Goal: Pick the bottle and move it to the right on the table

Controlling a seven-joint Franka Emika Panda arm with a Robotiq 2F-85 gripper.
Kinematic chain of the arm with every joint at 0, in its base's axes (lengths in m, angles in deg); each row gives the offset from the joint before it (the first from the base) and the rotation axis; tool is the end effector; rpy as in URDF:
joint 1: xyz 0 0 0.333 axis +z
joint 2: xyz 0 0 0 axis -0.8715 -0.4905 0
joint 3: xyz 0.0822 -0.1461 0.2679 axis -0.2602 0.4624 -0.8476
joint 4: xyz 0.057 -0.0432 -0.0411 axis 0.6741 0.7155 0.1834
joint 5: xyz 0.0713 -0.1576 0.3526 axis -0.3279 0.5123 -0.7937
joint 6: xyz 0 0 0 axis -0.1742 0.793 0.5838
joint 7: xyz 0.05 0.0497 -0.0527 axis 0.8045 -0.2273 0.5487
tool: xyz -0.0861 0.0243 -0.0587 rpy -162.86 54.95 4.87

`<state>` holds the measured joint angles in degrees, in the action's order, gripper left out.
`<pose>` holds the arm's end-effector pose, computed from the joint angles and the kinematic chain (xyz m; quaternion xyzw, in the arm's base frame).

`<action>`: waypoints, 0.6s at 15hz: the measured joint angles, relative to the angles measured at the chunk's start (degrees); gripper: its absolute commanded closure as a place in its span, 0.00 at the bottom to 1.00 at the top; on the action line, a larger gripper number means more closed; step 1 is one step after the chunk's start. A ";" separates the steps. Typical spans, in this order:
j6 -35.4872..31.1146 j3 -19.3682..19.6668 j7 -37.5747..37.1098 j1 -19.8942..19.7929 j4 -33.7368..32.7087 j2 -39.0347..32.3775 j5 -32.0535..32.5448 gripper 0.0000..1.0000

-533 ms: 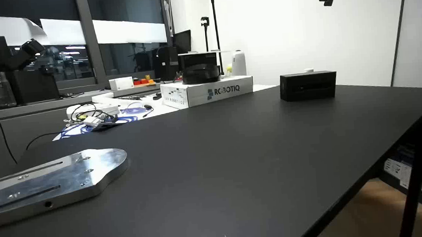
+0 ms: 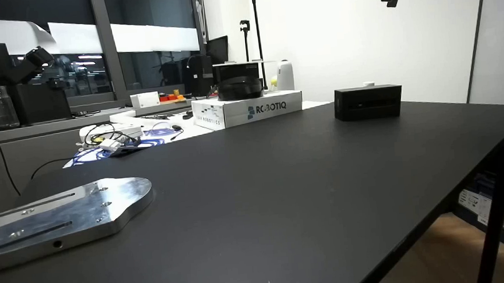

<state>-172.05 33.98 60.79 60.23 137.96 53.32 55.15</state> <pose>0.4294 -0.1102 0.4345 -0.9845 -0.1181 -0.1292 0.0042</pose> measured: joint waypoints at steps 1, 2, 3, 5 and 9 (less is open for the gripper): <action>0.00 0.00 0.00 0.00 0.00 0.00 0.00 0.00; 0.00 0.00 0.00 0.00 0.00 0.00 0.00 0.00; -0.04 0.00 0.13 0.00 -0.02 -0.03 -0.09 0.00; -0.87 0.07 0.22 -0.10 -0.63 -0.67 -0.23 0.00; -4.46 1.75 0.22 -1.24 -7.43 -7.65 -2.37 0.00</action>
<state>-176.51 35.73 61.01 58.99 130.54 45.67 52.78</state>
